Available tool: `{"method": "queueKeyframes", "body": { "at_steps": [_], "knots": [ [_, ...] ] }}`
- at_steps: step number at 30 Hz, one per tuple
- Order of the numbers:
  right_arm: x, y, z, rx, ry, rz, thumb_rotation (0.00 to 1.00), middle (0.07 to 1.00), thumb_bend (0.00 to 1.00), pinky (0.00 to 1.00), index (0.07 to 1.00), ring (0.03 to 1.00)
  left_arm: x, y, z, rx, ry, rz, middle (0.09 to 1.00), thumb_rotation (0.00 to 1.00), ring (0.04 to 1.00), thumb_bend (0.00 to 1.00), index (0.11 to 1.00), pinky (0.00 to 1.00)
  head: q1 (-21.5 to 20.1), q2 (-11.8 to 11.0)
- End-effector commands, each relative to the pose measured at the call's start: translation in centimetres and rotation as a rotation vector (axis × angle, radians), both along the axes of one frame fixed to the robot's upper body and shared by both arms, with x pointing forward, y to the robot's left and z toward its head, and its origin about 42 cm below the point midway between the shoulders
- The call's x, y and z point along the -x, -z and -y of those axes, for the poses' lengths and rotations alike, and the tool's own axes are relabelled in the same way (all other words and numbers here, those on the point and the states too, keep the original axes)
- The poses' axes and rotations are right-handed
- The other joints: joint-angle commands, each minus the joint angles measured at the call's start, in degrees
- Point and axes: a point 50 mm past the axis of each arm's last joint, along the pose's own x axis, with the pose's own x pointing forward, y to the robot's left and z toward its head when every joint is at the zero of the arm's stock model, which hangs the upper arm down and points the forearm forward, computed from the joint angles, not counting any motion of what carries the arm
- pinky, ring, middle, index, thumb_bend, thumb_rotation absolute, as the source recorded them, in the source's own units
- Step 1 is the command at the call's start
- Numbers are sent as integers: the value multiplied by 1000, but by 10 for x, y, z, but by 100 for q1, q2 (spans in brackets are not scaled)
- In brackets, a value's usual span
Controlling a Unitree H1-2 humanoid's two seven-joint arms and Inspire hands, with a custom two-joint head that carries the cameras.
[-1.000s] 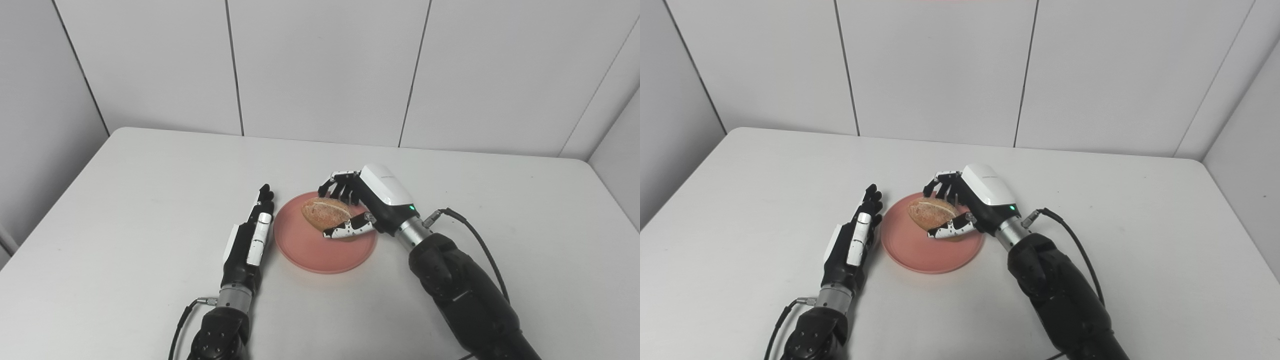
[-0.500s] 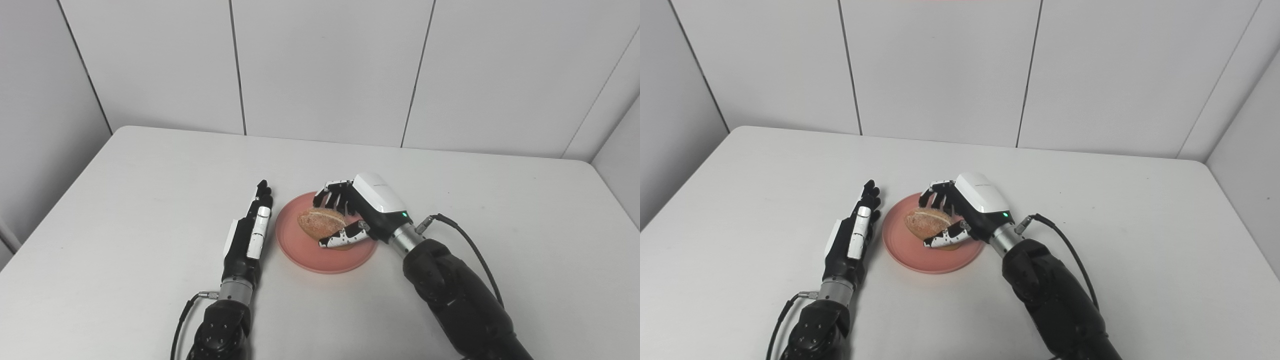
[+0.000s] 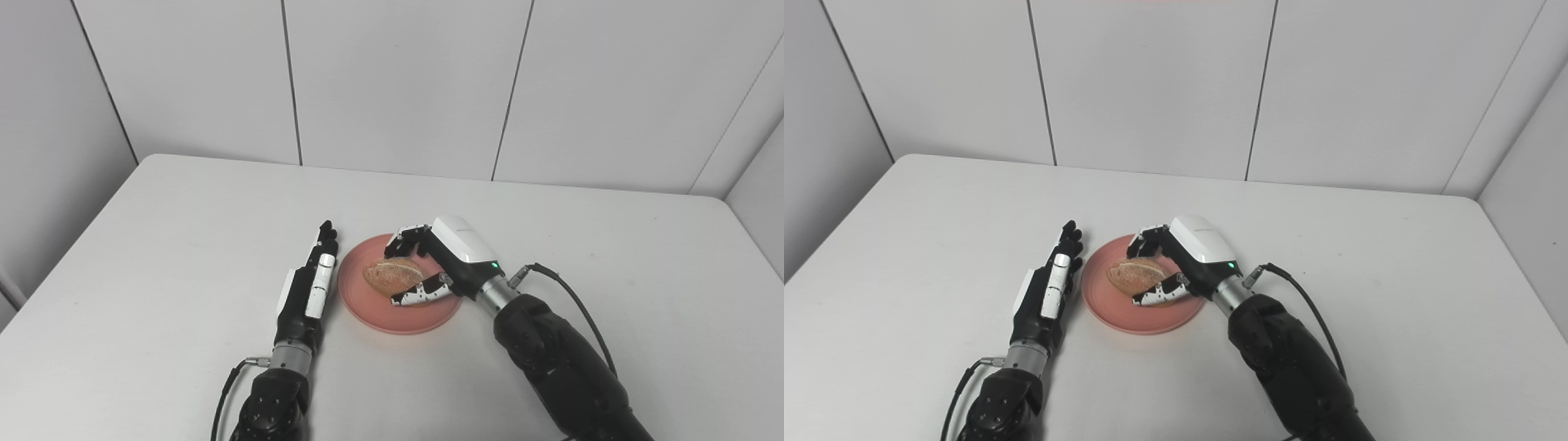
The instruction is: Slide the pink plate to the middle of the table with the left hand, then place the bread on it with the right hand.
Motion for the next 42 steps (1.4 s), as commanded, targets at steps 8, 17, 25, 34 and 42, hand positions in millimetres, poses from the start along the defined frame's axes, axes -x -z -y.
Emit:
{"method": "queueKeyframes", "body": {
  "at_steps": [8,17,25,34,42],
  "knots": [
    [2,-38,7,-78,-44,100,551,804,632,660,842,760,-7,-18,2,16,17,65,1000,1000,1000,679,1000,1000,-41,-9],
    [23,-45,24,-236,57,84,652,910,646,786,908,868,-10,-17,0,25,7,67,1000,1000,1000,694,1000,1000,-66,-7],
    [45,-39,48,-353,123,47,776,978,621,883,969,962,-10,-17,-4,27,2,66,1000,1000,1000,706,1000,1000,-99,3],
    [59,-20,72,-528,186,-72,885,1000,596,917,1000,974,-10,-18,-6,24,4,68,1000,1000,1000,700,1000,1000,-146,1],
    [78,2,74,-586,244,-209,999,1000,613,961,1000,998,-8,-19,-8,35,5,73,1000,1000,1000,696,1000,1000,-214,6]
  ]
}}
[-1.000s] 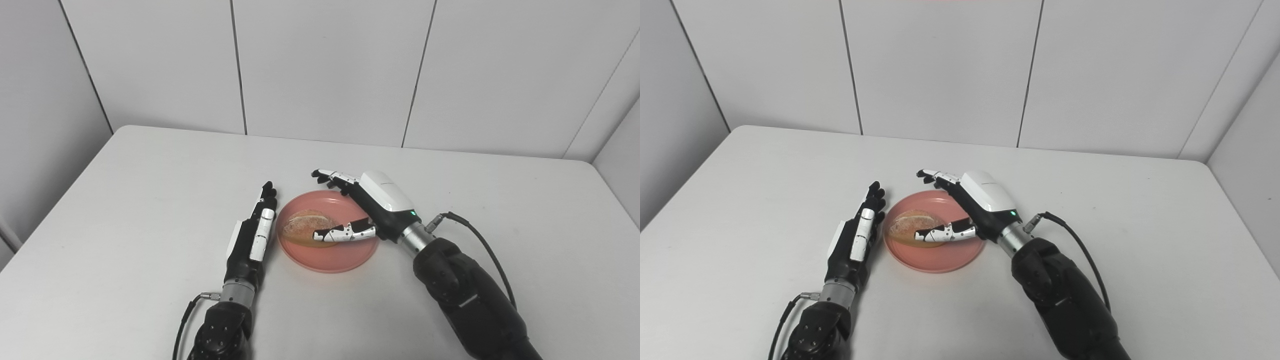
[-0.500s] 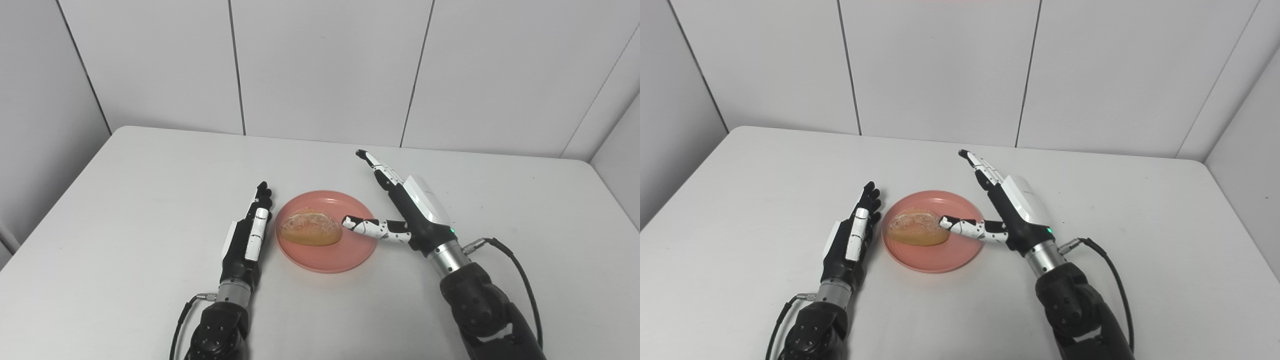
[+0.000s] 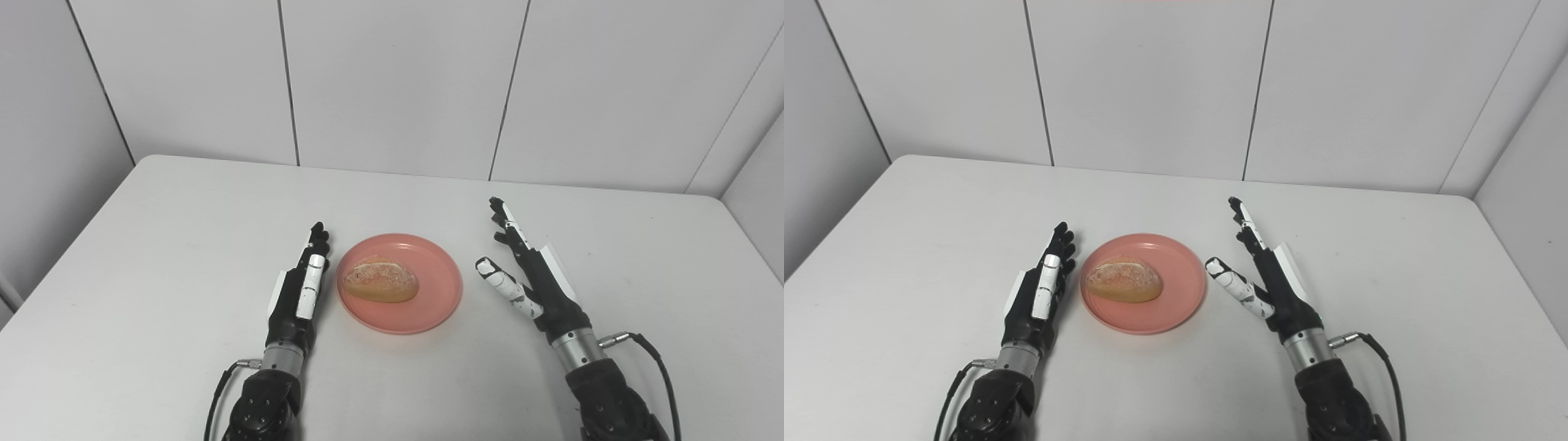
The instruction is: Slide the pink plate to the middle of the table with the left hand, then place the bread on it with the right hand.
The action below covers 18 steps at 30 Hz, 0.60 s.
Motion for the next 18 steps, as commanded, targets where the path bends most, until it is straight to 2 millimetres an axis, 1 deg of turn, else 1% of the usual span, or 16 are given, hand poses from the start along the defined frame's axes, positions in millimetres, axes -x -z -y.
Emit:
{"method": "queueKeyframes", "body": {
  "at_steps": [1,4,8,10,13,18],
  "knots": [
    [1,-10,-4,-62,-3,-15,1000,1000,623,969,1000,999,-8,-19,2,18,24,79,1000,1000,1000,697,1000,1000,-14,1],
    [4,-6,-8,-124,-14,-77,1000,1000,644,997,1000,1000,-7,-19,1,18,29,82,1000,1000,1000,691,1000,1000,-31,-6],
    [3,3,-18,-308,-47,-131,956,1000,632,1000,1000,1000,-6,-19,-1,26,31,79,1000,1000,1000,694,1000,1000,-87,3],
    [3,6,-20,-337,-47,-139,943,1000,632,1000,1000,1000,-6,-19,-2,23,32,79,1000,1000,1000,697,1000,1000,-105,9],
    [1,10,-26,-386,-40,-158,952,1000,640,1000,1000,1000,-5,-19,-2,22,37,79,1000,1000,1000,699,1000,1000,-133,6],
    [-2,14,-38,-479,-30,-180,935,1000,622,1000,1000,1000,-5,-18,-5,22,43,83,1000,1000,1000,702,1000,1000,-208,7]
  ]
}}
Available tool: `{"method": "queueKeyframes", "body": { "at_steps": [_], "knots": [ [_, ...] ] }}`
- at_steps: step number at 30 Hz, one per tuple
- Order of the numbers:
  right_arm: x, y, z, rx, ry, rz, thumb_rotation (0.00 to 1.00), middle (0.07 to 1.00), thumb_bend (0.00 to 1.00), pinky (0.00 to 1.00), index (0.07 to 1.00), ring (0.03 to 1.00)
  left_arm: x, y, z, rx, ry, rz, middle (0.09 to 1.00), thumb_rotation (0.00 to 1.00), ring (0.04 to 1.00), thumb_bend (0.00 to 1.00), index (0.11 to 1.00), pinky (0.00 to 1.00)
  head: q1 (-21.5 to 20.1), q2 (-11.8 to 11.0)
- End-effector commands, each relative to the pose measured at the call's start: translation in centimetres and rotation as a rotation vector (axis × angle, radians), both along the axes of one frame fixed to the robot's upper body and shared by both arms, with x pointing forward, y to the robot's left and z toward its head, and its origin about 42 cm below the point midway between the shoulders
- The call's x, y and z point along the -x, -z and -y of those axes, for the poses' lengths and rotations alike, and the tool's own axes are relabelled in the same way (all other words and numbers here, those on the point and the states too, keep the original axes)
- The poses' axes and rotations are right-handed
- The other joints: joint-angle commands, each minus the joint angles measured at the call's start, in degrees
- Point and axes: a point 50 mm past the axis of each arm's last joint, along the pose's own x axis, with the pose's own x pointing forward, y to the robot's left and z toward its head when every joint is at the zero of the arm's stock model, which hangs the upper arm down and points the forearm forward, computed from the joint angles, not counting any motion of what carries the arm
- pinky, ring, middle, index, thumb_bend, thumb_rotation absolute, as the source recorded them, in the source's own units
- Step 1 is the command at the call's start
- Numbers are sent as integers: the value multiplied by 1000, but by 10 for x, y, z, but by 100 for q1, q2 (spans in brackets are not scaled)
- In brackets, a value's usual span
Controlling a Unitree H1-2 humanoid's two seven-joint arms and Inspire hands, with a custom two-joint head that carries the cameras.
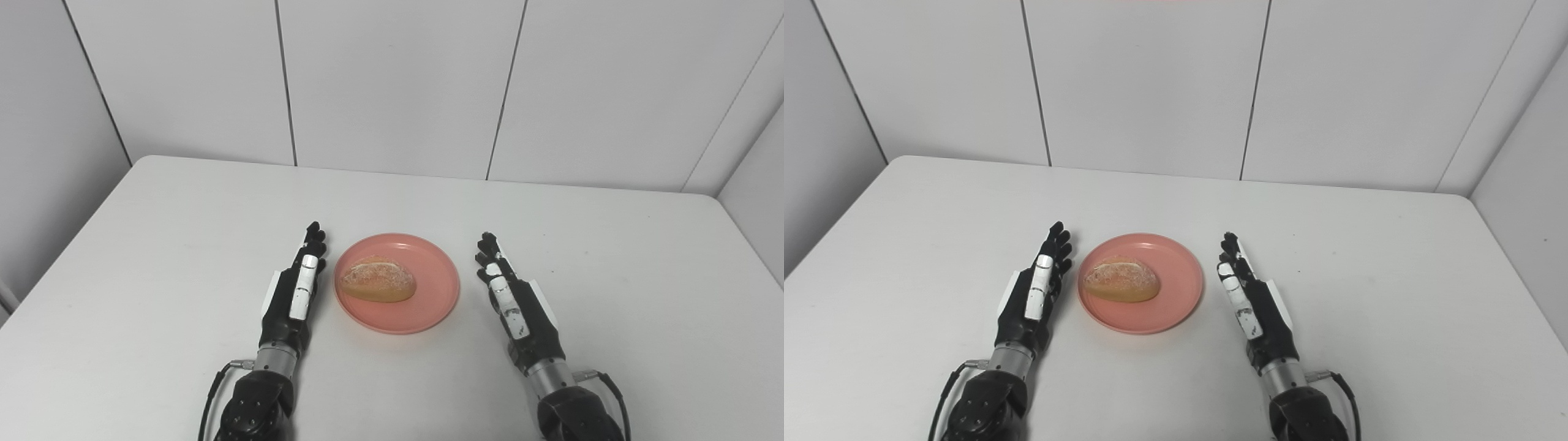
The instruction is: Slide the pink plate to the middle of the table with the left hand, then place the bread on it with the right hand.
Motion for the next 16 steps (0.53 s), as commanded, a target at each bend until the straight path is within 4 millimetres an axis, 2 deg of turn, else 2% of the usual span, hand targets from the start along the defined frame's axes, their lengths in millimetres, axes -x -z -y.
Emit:
{"method": "queueKeyframes", "body": {
  "at_steps": [1,5,9,12,16],
  "knots": [
    [-12,-24,-11,-53,3,99,933,1000,626,1000,1000,1000,-6,-18,0,5,20,80,1000,1000,1000,705,1000,1000,-5,-1],
    [-14,-24,-20,-79,-2,102,920,1000,671,1000,1000,1000,-5,-18,-2,6,22,80,1000,1000,1000,701,1000,1000,-25,0],
    [-16,-25,-26,-74,-7,104,947,1000,684,1000,1000,1000,-5,-18,-3,11,26,80,1000,1000,1000,690,1000,1000,-39,-5],
    [-18,-24,-30,-78,3,105,968,1000,677,1000,1000,1000,-4,-18,-4,14,29,79,1000,1000,1000,686,1000,1000,-58,-6],
    [-22,-23,-32,-101,29,103,947,1000,676,1000,1000,1000,-4,-17,-5,20,32,79,1000,1000,1000,688,1000,1000,-78,-10]
  ]
}}
